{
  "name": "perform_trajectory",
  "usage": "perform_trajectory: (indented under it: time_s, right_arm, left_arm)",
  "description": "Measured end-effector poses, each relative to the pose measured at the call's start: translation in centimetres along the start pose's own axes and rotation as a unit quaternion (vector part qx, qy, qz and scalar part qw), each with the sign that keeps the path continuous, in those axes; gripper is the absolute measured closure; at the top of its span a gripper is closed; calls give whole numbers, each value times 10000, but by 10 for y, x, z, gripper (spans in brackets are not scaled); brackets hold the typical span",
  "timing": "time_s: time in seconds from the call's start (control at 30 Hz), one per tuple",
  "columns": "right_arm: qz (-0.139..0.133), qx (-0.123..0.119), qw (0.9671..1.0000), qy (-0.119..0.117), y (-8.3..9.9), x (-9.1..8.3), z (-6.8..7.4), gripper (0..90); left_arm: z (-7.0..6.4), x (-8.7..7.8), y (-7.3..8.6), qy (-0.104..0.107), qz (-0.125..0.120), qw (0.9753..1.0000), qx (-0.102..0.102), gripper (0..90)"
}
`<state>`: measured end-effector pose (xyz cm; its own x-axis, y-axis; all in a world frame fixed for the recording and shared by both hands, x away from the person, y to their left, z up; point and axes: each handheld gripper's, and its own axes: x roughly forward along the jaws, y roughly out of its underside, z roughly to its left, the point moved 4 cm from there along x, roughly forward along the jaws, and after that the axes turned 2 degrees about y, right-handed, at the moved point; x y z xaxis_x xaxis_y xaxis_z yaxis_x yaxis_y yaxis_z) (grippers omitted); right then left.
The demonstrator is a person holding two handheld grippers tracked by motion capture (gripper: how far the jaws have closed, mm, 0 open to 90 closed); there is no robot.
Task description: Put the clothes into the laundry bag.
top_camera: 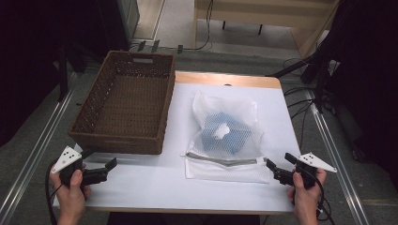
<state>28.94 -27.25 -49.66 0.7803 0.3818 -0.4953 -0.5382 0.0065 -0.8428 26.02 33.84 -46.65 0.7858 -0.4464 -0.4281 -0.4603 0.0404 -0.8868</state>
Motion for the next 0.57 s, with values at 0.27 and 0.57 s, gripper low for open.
perform_trajectory:
  time_s: [0.27,0.57]
  right_arm:
    - [10,30,10000,-40,0,1,-1,134]
    - [-27,56,10000,-59,-1,0,-3,138]
  left_arm:
    - [1,1,1,-29,37,10000,-21,0]
    - [-1,5,1,18,83,10000,-43,0]
